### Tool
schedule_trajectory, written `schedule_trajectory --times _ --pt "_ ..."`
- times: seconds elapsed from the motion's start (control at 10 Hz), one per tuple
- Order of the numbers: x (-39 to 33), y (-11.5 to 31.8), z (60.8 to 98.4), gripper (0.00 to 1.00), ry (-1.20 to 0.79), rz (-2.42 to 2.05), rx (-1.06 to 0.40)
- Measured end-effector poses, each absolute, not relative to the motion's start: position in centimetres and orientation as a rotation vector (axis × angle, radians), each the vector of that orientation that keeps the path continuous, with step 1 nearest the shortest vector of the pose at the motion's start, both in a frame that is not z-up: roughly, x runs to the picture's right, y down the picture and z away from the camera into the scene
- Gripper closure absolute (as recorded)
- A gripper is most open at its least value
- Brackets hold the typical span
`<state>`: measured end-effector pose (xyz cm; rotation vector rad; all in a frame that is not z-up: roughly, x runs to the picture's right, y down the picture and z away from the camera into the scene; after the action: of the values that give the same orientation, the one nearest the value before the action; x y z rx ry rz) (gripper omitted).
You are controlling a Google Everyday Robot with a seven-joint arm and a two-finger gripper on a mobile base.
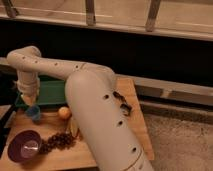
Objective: Place fork in plastic cup
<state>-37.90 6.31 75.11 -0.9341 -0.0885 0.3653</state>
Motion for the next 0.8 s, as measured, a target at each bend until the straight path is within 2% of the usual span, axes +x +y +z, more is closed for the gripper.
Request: schedule_trajectory --times 0.8 --pt "-36.6 6.2 76.0 1.0 -0.057 0.402 -0.916"
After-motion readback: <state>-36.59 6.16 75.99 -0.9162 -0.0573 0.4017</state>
